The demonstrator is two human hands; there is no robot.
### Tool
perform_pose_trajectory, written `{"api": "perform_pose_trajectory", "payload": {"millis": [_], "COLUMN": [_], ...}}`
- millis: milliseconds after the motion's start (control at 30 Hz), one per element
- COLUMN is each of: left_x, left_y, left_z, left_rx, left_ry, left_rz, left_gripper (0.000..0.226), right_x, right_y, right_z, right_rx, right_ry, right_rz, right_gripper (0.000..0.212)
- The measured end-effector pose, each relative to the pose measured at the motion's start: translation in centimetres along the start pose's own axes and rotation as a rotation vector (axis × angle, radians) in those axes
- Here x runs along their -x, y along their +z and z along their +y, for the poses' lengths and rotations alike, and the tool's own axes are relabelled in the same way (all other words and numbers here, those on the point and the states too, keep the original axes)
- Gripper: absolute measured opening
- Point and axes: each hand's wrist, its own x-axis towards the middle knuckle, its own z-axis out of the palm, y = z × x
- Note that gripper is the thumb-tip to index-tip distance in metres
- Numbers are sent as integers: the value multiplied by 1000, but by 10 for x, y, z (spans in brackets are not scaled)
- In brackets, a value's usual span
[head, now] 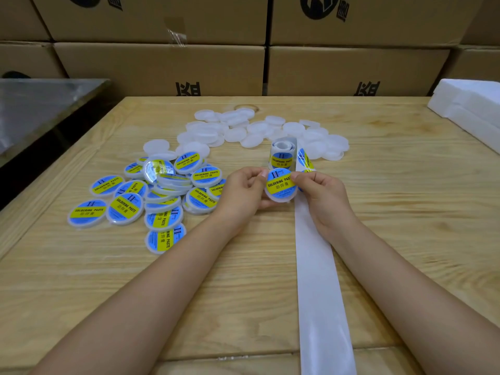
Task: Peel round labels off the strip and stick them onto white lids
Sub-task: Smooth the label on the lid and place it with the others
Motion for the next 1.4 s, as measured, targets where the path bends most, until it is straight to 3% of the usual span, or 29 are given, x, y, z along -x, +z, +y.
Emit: {"api": "perform_pose_trajectory", "payload": {"millis": [800, 1200, 1400], "left_x": [-1, -5, -5], "left_y": [-2, -2, 0], "left_z": [1, -3, -4], "left_rx": [7, 12, 25], "left_ry": [5, -39, -56], "left_rz": [4, 72, 84], "left_gripper": [15, 18, 15], "right_x": [2, 9, 8], "right_y": [3, 8, 7], "right_z": [2, 6, 5], "right_rx": [127, 506, 464], "right_ry": [-66, -257, -246], "right_rz": [37, 93, 106], "right_gripper": [19, 19, 17]}}
